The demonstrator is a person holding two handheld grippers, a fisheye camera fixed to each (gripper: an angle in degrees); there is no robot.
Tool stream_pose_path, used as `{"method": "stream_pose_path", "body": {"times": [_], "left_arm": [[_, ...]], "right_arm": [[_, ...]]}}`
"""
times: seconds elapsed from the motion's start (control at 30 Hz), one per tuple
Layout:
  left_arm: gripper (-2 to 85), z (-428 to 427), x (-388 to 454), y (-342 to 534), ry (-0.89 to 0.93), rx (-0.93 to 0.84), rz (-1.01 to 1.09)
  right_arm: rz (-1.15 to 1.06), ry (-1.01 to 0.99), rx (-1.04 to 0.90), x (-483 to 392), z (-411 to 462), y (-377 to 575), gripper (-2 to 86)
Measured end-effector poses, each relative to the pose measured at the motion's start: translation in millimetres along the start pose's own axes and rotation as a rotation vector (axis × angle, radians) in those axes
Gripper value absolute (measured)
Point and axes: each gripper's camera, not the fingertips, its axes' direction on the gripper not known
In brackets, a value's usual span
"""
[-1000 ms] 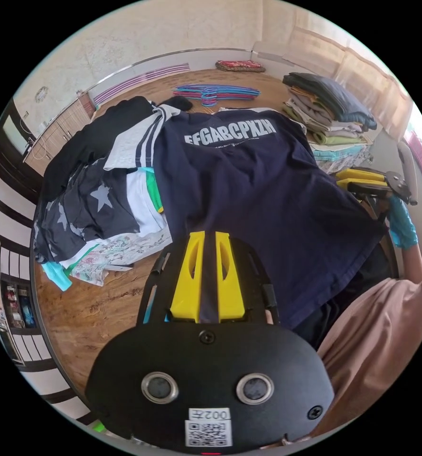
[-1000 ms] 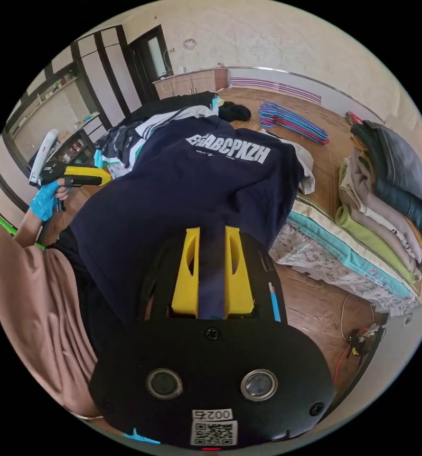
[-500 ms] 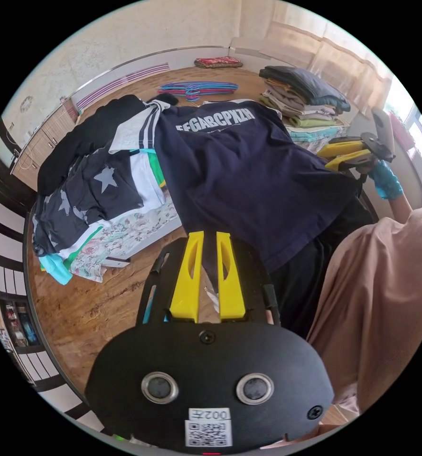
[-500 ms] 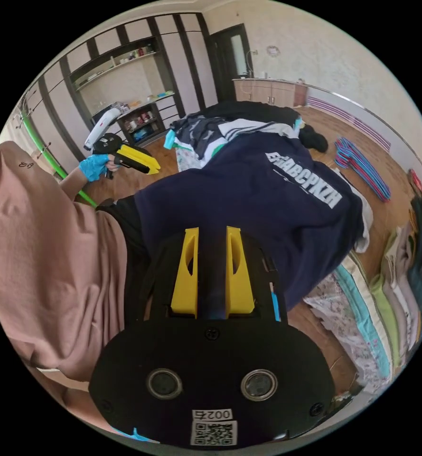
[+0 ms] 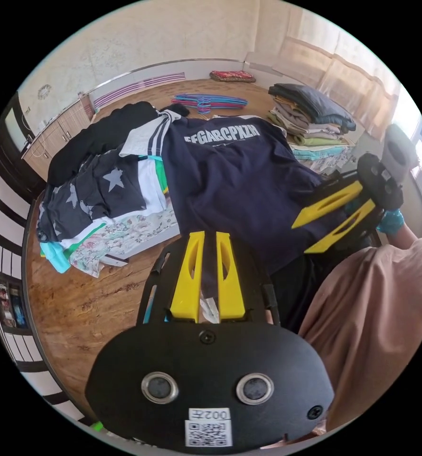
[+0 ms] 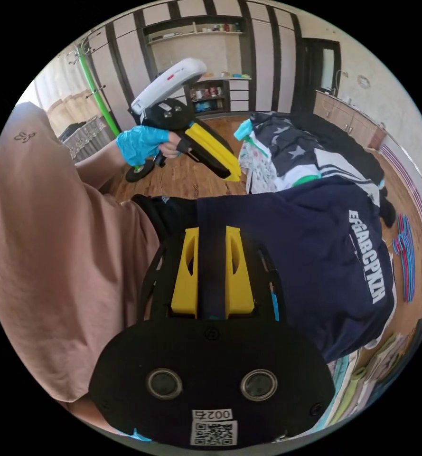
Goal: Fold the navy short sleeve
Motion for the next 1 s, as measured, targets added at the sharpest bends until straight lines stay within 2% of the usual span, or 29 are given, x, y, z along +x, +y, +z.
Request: {"method": "stream_pose_path", "body": {"times": [0.47,0.73,1.0], "left_arm": [[0.3,-42,-6,42,-0.041,0.081,-0.034],[0.6,-49,-14,73,0.018,0.100,0.018],[1.5,-51,-17,97,0.046,0.071,0.108]], "right_arm": [[-0.010,0.075,-0.053,-27,43,-57,7.5],[0.017,0.095,-0.065,-27,46,-64,6.4],[0.112,0.169,-0.006,-18,34,-61,0.1]]}}
